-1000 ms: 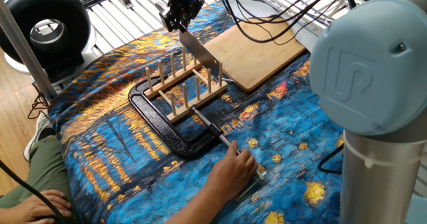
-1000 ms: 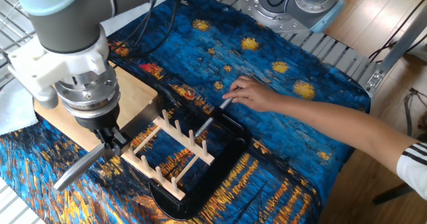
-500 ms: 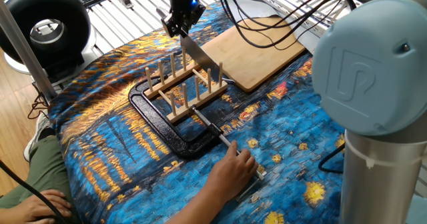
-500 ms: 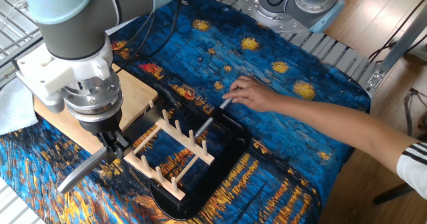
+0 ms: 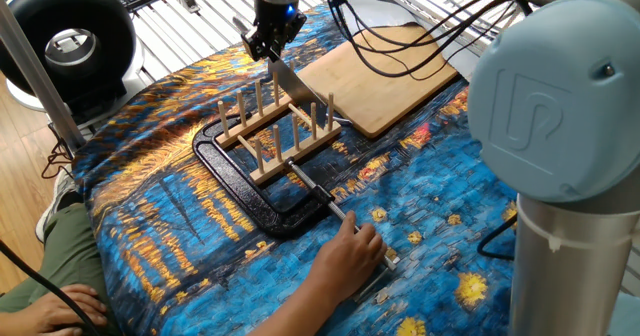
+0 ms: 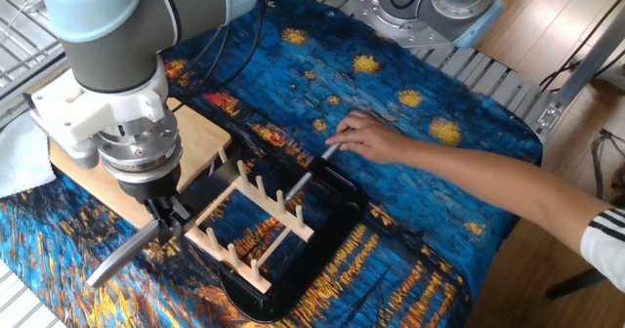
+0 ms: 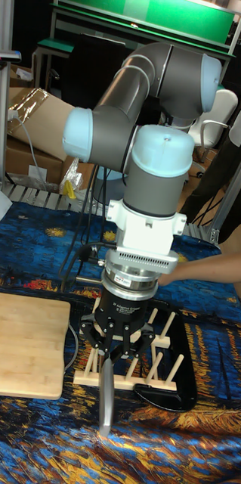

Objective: Put the knife on the knife rack

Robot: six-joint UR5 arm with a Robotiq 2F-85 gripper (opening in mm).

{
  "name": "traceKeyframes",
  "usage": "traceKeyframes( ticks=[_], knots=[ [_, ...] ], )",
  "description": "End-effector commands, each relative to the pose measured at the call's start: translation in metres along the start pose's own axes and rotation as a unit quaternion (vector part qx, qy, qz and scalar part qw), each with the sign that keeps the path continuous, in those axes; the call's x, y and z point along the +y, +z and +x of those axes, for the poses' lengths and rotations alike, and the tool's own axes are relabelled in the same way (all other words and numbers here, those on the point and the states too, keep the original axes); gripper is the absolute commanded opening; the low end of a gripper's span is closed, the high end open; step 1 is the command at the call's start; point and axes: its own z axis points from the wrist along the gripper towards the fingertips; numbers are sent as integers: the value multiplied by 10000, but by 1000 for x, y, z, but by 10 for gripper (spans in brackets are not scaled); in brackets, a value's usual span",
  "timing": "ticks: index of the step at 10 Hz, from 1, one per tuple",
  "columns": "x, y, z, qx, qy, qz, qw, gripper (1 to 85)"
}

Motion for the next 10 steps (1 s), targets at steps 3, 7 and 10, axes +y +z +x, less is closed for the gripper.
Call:
traceKeyframes(
  ticks=[3, 7, 10],
  knots=[
    [3, 10, -4, -77, 35, -110, 9999, 10],
    [1, 13, -6, -108, 70, -96, 9999, 10],
    [3, 13, -6, -114, 162, -135, 9997, 10]
  ],
)
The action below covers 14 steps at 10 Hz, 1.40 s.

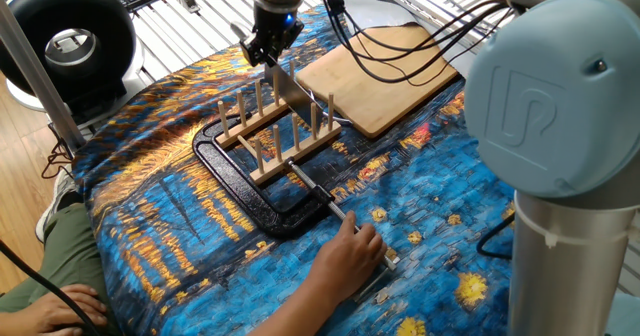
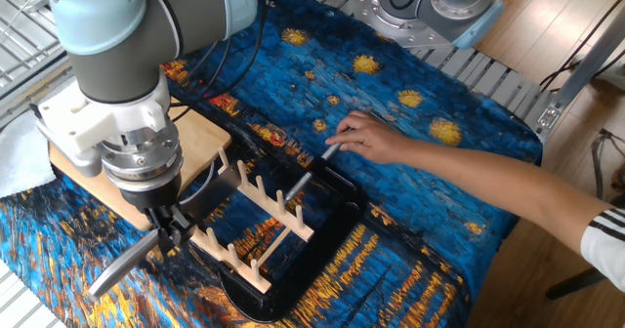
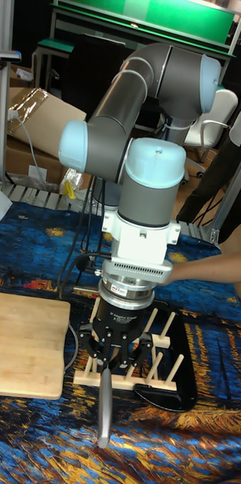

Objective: Put the knife on the knife rack

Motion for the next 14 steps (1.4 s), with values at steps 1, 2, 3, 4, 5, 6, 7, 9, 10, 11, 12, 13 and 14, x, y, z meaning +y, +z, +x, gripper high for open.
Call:
traceKeyframes(
  ticks=[1, 2, 3, 4, 5, 6, 7, 9, 10, 11, 12, 13, 14],
  knots=[
    [3, 0, -2, -13, 140, -82, 9999, 23],
    [4, 0, -3, -27, 137, -105, 9998, 60],
    [7, 0, -4, -55, 123, -152, 9998, 93],
    [8, -1, -5, -62, 120, -174, 9998, 130],
    [12, -1, -6, -81, 127, -243, 9996, 157],
    [16, -1, -9, -137, 155, -336, 9992, 183],
    [20, -2, -11, -172, 164, -412, 9989, 217],
    [23, -2, -13, -209, 163, -436, 9987, 237],
    [23, -3, -14, -203, 158, -414, 9988, 237],
    [23, -5, -14, -203, 152, -421, 9988, 247],
    [20, -8, -14, -174, 115, -397, 9990, 253],
    [17, -16, -14, -108, 74, -356, 9993, 257],
    [17, -24, -15, -56, 65, -316, 9995, 253]
  ],
)
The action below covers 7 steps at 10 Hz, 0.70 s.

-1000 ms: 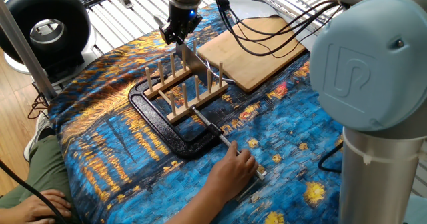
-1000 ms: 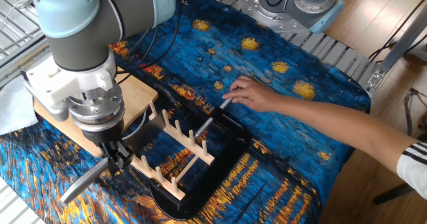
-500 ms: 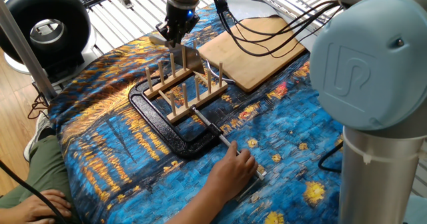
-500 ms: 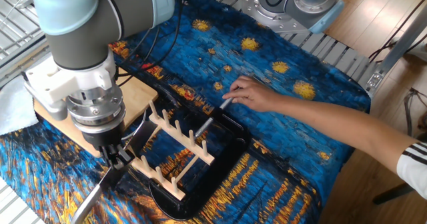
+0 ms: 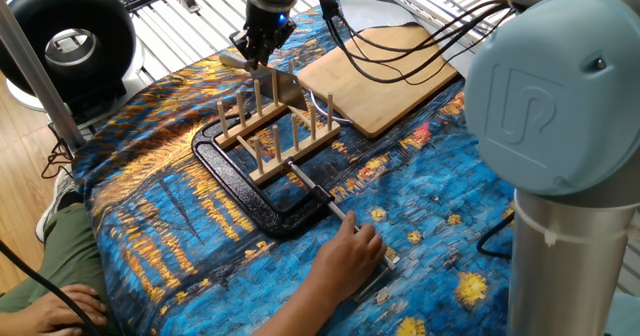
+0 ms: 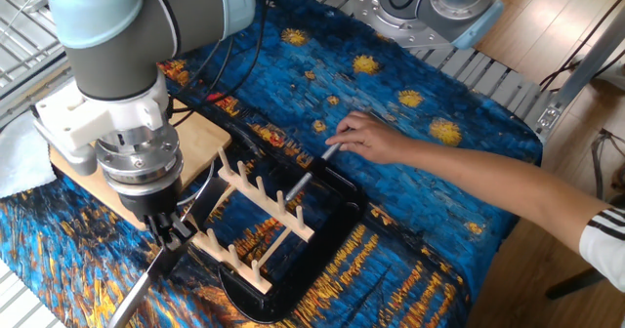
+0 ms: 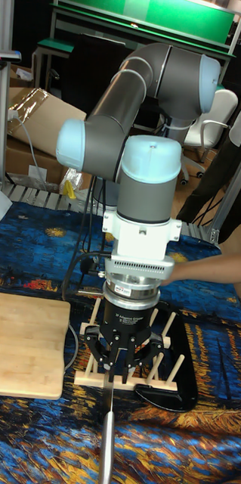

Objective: Put the knife on the knife rack

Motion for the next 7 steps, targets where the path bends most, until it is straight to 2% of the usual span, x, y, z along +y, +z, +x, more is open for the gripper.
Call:
traceKeyframes(
  ticks=[1, 4, 7],
  knots=[
    [1, -21, -5, 103, -24, 36, 9999, 250],
    [-4, -35, -12, 254, -84, 125, 9996, 240],
    [-16, -56, -23, 404, -149, 417, 9982, 237]
  ],
)
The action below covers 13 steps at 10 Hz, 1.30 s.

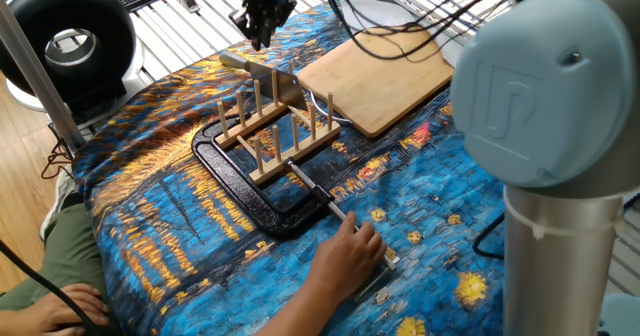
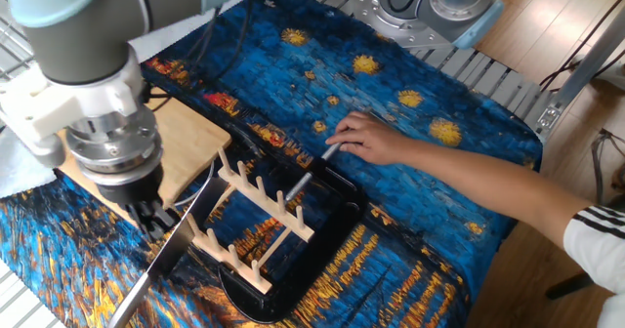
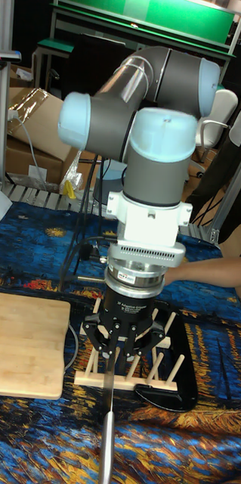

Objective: Put the knife on the knife rack

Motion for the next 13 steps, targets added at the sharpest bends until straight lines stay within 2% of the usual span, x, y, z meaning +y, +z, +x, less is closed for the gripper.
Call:
traceKeyframes(
  ticks=[1, 2, 3, 5, 6, 7, 8, 11, 12, 13],
  knots=[
    [-5, -21, -13, 151, 18, 162, 9998, 233],
    [-1, -15, -20, 145, 51, 94, 9998, 233],
    [1, -2, -26, 138, 54, 71, 9999, 233],
    [6, 28, -33, 132, 17, 63, 9999, 313],
    [11, 43, -36, 132, 49, 56, 9999, 323],
    [13, 49, -37, 138, 60, 87, 9998, 323],
    [16, 55, -30, 271, 17, 30, 9996, 360],
    [15, 65, -29, 225, -7, 28, 9997, 387],
    [15, 70, -29, 104, 30, -21, 9999, 383],
    [13, 76, -25, 66, 23, -30, 10000, 383]
  ],
)
